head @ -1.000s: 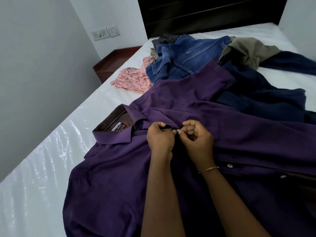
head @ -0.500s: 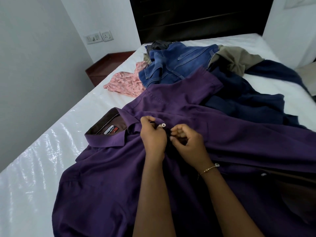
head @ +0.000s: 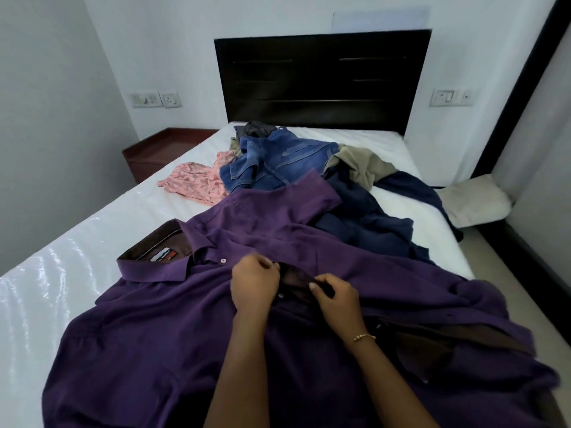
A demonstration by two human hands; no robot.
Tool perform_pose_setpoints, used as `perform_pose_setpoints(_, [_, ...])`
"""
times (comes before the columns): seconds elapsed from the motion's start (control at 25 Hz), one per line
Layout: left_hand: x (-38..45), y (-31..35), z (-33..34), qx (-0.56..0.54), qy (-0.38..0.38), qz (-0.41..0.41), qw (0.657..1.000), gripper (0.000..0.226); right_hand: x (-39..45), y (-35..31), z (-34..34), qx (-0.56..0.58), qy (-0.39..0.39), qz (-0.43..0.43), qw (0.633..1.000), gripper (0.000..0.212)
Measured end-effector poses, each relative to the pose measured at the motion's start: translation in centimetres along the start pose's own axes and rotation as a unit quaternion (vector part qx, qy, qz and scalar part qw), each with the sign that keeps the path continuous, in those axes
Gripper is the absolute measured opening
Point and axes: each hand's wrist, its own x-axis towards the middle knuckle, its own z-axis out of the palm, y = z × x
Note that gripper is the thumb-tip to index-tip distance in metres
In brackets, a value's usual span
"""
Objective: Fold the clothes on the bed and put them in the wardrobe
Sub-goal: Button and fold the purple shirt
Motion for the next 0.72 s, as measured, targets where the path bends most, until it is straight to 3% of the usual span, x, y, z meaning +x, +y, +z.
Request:
perform_pose_setpoints(0.08, [-0.5, -0.6, 0.8, 0.137, -0.092, 0.029, 0.986, 0.01, 0.7, -2.0, 0.7, 0.056, -0.003, 0.056, 0.997, 0.014])
perform_pose_setpoints(0.16, [-0.6, -1.4, 1.3, 0.194, -0.121, 0.043, 0.972, 0.005, 1.1, -2.7, 1.8, 0.089, -0.004, 0.084, 0.992, 0.027])
perform_pose_setpoints(0.24, [-0.2, -2.1, 1.4, 0.201, -0.126, 0.06, 0.97, 0.007, 0.5, -1.8, 3.3, 0.056, -0.012, 0.072, 0.996, 0.03])
perform_pose_setpoints(0.36, [0.4, -2.8, 1.9, 0.181, -0.172, 0.054, 0.967, 0.017, -0.7, 0.8, 5.1, 0.033, 0.025, 0.011, 0.999, 0.004])
perform_pose_setpoints(0.6, [0.2, -1.7, 2.9, 0.213, -0.147, 0.076, 0.963, 0.015, -1.3, 1.3, 5.8, -0.041, 0.052, -0.029, 0.997, 0.007])
perform_pose_setpoints(0.72, [0.6, -1.9, 3.1, 0.219, -0.148, 0.064, 0.962, 0.012, -1.8, 1.3, 5.8, -0.035, 0.105, -0.053, 0.992, 0.006])
